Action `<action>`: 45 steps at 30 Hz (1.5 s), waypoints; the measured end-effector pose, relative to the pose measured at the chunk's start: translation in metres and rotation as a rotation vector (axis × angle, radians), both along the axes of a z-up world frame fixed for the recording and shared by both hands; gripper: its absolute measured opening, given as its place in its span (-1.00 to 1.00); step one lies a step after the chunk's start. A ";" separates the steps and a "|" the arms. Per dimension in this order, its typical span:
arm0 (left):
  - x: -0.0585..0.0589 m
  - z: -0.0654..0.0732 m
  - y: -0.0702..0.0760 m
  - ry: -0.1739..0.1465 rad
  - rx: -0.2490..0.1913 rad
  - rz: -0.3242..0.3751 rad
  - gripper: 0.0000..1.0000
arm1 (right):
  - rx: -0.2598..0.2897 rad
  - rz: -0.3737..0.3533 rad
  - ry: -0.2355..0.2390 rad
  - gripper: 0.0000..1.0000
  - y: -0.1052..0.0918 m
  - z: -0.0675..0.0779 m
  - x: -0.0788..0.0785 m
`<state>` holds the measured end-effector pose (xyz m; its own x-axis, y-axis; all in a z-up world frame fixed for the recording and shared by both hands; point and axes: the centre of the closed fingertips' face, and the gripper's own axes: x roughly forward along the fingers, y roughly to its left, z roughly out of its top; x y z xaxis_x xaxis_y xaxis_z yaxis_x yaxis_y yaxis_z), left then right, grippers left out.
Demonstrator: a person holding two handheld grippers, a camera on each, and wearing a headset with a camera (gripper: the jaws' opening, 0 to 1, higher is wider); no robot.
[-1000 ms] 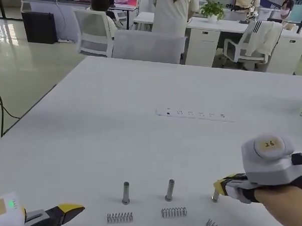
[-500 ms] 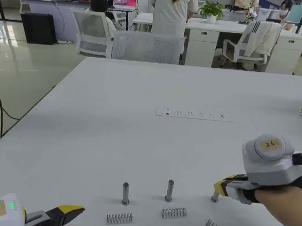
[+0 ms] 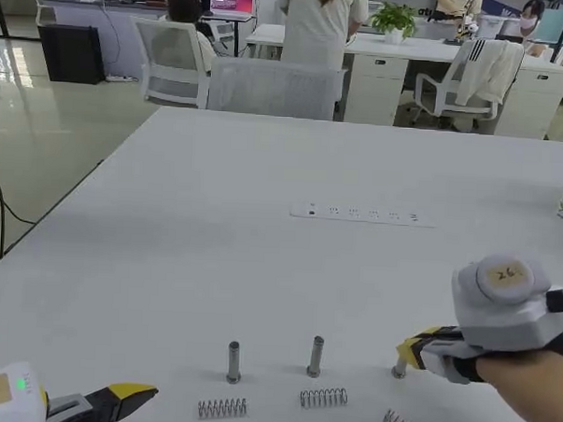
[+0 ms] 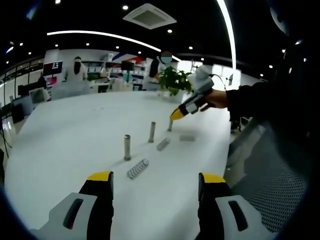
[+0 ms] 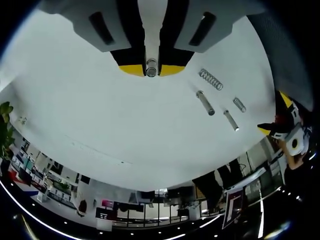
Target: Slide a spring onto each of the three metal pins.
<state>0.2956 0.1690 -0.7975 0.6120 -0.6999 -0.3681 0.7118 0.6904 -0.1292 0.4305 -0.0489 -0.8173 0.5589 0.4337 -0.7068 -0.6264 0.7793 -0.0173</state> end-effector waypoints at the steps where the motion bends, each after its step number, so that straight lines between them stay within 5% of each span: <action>1: 0.000 0.000 0.000 0.000 0.000 -0.001 0.29 | 0.002 0.001 -0.001 -0.85 0.000 0.000 0.000; 29: 0.000 0.001 0.001 -0.006 -0.003 -0.001 0.29 | -0.016 0.042 -0.006 -0.59 -0.004 -0.002 -0.013; 45: 0.002 0.001 0.001 -0.009 0.002 -0.004 0.28 | -0.007 0.091 0.005 -0.57 -0.005 0.002 -0.042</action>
